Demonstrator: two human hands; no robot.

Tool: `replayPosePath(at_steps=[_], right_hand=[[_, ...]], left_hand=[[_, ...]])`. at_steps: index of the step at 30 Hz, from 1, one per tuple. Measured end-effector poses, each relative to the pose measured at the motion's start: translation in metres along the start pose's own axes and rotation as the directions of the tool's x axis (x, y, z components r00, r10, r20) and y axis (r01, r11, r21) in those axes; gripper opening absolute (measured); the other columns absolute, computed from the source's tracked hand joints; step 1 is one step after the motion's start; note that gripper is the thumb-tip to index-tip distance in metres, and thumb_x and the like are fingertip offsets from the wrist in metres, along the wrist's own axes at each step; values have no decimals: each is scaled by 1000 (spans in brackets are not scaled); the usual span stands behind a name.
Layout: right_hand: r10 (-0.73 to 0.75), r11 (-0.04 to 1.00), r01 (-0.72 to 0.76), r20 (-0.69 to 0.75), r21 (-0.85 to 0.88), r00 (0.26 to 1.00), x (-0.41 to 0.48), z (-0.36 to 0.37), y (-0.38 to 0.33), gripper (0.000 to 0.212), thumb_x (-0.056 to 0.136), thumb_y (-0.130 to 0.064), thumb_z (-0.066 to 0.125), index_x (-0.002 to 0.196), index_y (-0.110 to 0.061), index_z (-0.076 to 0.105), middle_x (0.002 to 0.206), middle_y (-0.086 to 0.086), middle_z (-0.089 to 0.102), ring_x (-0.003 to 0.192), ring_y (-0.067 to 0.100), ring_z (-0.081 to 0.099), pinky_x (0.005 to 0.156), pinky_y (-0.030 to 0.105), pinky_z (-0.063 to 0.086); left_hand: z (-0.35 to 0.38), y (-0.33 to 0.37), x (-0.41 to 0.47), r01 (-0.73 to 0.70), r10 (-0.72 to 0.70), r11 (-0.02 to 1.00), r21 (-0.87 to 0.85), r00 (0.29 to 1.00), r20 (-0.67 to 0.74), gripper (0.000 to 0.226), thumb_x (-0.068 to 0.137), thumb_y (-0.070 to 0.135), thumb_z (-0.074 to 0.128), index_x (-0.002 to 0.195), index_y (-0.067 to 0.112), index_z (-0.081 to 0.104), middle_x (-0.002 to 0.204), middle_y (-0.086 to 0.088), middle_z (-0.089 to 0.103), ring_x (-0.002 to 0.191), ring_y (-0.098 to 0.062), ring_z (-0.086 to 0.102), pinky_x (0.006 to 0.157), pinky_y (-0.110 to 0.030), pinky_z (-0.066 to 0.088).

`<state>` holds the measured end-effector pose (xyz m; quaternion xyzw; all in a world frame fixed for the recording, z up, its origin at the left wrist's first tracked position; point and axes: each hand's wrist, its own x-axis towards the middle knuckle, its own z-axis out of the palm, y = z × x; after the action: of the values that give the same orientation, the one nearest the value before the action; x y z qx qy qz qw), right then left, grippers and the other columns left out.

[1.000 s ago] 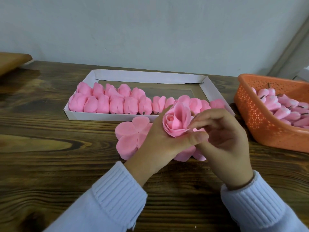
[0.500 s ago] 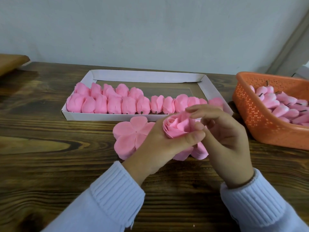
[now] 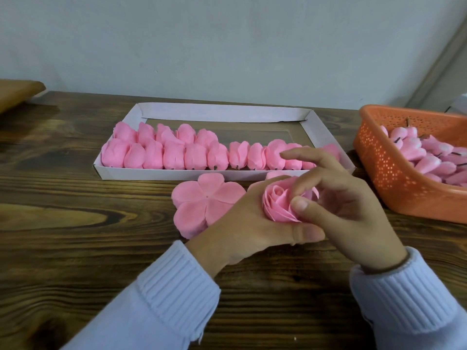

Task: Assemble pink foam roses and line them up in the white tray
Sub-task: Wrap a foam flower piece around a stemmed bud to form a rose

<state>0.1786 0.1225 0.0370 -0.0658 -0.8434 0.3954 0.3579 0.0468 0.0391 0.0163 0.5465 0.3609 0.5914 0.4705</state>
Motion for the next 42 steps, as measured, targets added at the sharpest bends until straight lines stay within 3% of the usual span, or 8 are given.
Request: replayPosePath(at_steps=[6, 11, 16, 21, 26, 30, 37, 42], right_hand=[[35, 999, -34, 7, -20, 999, 1, -2, -3, 18, 85, -29, 58, 68, -26, 61, 116, -4, 61, 125, 18, 51, 101, 52, 40], [-12, 995, 12, 1, -97, 1000, 2, 1, -2, 25, 89, -34, 54, 64, -32, 56, 119, 1, 60, 114, 14, 56, 92, 46, 43], [-51, 993, 52, 13, -107, 999, 2, -3, -1, 36, 96, -50, 43, 70, -31, 58, 120, 7, 59, 99, 5, 53, 88, 36, 39], [0, 997, -1, -7, -81, 1000, 2, 3, 2, 26, 90, -28, 50, 65, -28, 57, 111, 4, 62, 118, 10, 55, 93, 29, 44], [62, 986, -29, -199, 162, 978, -1, 6, 8, 29, 96, -33, 45, 81, -15, 63, 104, 3, 67, 116, 22, 58, 93, 34, 46], [344, 858, -155, -324, 489, 881, 0, 6, 14, 25, 95, -27, 44, 87, -18, 65, 100, 9, 68, 106, 27, 63, 84, 42, 48], [559, 696, -499, 47, 517, 828, -4, 19, 15, 28, 102, -14, 40, 104, 11, 53, 60, 8, 56, 47, 16, 50, 40, 18, 25], [513, 569, -561, 273, 602, 814, -5, 29, 7, 24, 85, -14, 50, 65, -6, 62, 52, 5, 54, 37, 8, 42, 33, 12, 20]], left_hand=[[-2, -5, 1, 4, -4, 1000, -9, 1000, 10, 26, 75, -1, 71, 97, -5, 58, 80, -19, 59, 78, -53, 56, 61, -25, 50], [0, -5, 1, 4, -3, 999, 36, 1000, -18, 21, 74, 12, 72, 86, 0, 61, 80, -30, 60, 71, -29, 60, 63, -27, 51], [3, -1, 0, 10, -11, 999, -54, 1000, -16, 12, 73, 17, 76, 78, 23, 67, 74, -9, 62, 72, -25, 60, 60, -27, 50], [2, 0, 1, 0, -2, 999, 46, 999, 41, 42, 68, -4, 75, 106, -2, 57, 94, -11, 61, 91, -21, 60, 82, -34, 50], [4, 3, -2, 6, -8, 996, 84, 1000, 29, 25, 76, -9, 70, 87, 10, 57, 77, 12, 63, 74, -6, 59, 73, -18, 50], [4, 5, -5, -42, 72, 981, 189, 985, -155, 8, 76, 22, 70, 76, 27, 64, 69, 12, 61, 66, -6, 56, 63, -17, 48], [2, 3, -4, -189, 249, 959, 210, 918, -309, 14, 73, 17, 72, 84, 14, 64, 77, 1, 65, 66, -16, 64, 61, -29, 55], [3, 6, -6, -139, 175, 981, 133, 933, -315, 12, 71, 24, 74, 78, 29, 65, 78, -23, 60, 39, -11, 51, 43, -27, 48]])
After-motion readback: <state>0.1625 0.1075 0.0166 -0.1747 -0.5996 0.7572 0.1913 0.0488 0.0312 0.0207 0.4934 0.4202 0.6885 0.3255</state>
